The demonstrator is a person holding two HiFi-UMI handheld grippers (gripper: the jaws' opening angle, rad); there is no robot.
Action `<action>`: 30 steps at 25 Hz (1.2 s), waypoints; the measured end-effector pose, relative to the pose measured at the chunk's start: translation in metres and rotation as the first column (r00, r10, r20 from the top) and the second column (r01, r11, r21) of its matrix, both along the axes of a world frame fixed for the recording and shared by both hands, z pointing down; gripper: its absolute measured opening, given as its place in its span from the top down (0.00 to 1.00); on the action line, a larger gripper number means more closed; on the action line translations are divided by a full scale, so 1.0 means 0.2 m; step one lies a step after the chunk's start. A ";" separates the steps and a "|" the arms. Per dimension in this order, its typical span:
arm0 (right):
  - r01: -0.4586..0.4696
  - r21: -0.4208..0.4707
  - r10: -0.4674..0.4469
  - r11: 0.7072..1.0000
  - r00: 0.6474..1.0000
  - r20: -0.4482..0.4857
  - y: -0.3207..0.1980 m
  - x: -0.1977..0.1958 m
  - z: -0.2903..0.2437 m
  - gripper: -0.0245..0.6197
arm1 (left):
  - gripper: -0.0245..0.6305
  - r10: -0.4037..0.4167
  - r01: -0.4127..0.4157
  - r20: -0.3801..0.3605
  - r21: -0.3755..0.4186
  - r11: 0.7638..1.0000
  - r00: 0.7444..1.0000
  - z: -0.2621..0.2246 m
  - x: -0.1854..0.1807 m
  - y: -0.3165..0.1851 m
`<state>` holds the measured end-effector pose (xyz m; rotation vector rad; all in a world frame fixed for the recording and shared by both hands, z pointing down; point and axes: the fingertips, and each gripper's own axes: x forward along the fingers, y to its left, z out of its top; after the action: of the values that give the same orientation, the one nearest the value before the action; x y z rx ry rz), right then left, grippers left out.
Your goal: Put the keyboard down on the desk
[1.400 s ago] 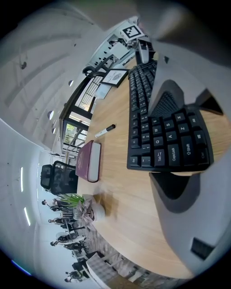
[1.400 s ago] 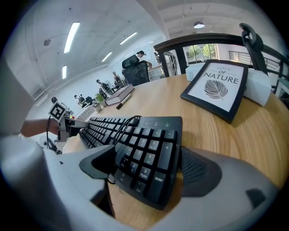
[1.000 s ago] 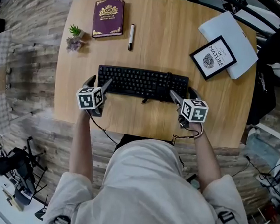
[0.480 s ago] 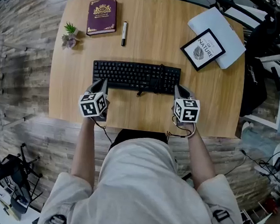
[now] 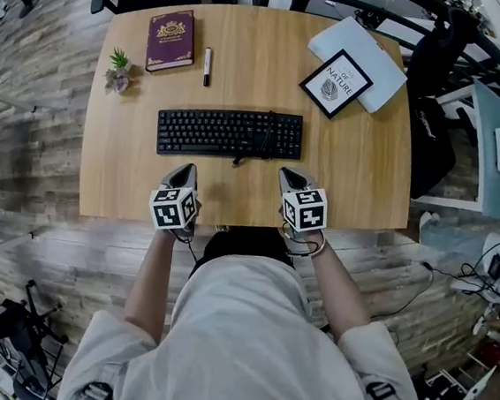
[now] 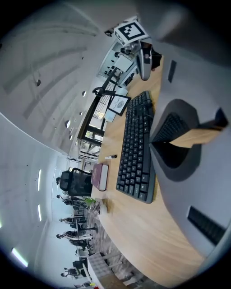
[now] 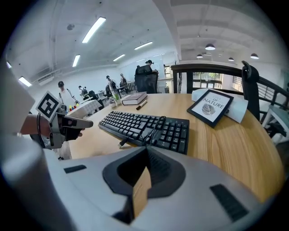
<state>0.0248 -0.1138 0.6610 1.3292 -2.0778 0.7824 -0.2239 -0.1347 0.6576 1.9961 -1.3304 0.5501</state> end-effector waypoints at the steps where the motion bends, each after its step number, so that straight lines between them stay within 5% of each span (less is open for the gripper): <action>1: -0.002 0.001 0.002 1.000 1.000 -0.004 0.03 -0.01 0.00 0.95 | 0.95 0.012 -0.012 -0.007 -0.005 1.000 1.000 0.00 0.02 0.03; 11: 0.047 -0.002 -0.047 0.999 0.998 -0.041 0.29 -0.05 0.02 0.95 | 0.95 0.094 -0.095 -0.052 -0.013 0.995 0.994 -0.01 0.25 0.28; 22: 0.036 0.245 -0.040 0.969 0.999 0.014 0.11 0.20 -0.41 0.96 | 0.95 0.005 0.007 -0.073 0.167 0.986 0.997 -0.40 0.42 0.21; 25: 0.018 0.331 -0.026 0.943 0.999 0.019 0.02 0.28 -0.61 0.96 | 0.95 0.003 0.011 -0.055 0.255 0.967 0.998 -0.59 0.47 0.15; 30: 0.048 0.510 -0.055 0.859 0.998 -0.001 -0.12 0.30 -0.98 0.96 | 0.95 -0.035 0.054 -0.053 0.421 0.906 0.998 -0.96 0.51 0.06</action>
<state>0.0856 -0.1369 0.4650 1.5231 -2.4226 0.2096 -0.1217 -0.1236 0.4655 2.2965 -1.5654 0.2005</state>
